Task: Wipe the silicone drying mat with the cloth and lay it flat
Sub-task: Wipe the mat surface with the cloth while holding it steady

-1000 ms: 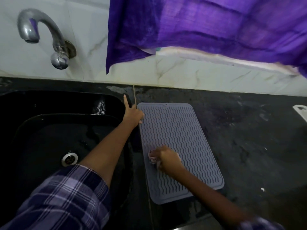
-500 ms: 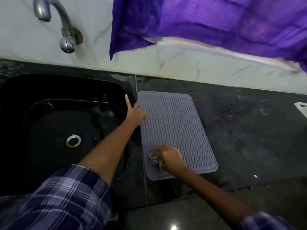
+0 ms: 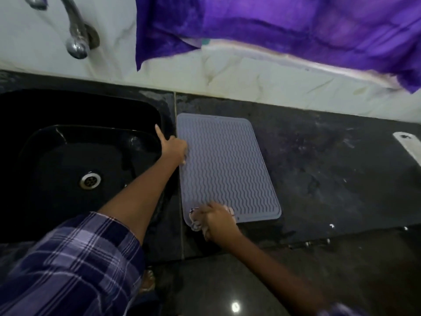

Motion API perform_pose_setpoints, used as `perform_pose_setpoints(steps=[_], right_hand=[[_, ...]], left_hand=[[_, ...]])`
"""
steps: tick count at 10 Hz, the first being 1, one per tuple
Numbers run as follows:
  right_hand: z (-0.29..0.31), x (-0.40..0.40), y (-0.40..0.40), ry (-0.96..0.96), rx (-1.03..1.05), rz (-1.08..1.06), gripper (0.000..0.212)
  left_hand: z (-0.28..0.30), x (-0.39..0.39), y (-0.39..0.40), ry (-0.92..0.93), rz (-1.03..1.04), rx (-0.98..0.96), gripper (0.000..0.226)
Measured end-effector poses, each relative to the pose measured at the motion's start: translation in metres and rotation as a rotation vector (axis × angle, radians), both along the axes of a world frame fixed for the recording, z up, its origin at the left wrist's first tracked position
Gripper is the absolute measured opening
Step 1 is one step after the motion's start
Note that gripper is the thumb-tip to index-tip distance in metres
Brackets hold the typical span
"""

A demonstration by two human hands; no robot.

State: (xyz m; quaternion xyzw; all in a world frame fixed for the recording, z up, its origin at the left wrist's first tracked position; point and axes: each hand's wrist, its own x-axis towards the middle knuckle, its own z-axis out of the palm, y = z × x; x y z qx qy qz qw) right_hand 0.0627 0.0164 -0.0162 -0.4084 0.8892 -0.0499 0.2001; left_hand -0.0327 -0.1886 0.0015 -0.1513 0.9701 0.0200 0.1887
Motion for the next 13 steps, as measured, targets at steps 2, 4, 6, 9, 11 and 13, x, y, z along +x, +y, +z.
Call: perform_pose_setpoints(steps=[2,4,6,9,11,13], right_hand=[[0.008,-0.054,-0.051,0.131,-0.039,-0.110,0.029],[-0.025,0.002,0.006,0.084,0.082,0.143,0.037],[0.005,-0.050,0.007,0.105,-0.053,-0.068,0.032],[0.045,-0.135,-0.023,0.022,-0.076,-0.208,0.026],[0.015,-0.284,-0.150,0.333,-0.079,-0.277,0.022],[-0.010,-0.251,-0.131,0.268,-0.006,-0.365,0.024]], left_hand=[[-0.008,0.015,0.010,-0.152,0.004,-0.057,0.080],[-0.001,0.011,0.011,-0.158,-0.041,-0.134,0.068],[0.005,-0.004,0.006,-0.267,-0.059,-0.130,0.094],[0.003,-0.093,-0.033,-0.105,-0.118,-0.215,0.067],[-0.012,-0.114,-0.032,-0.209,-0.113,-0.272,0.078],[-0.006,-0.115,-0.042,-0.216,-0.125,-0.239,0.091]])
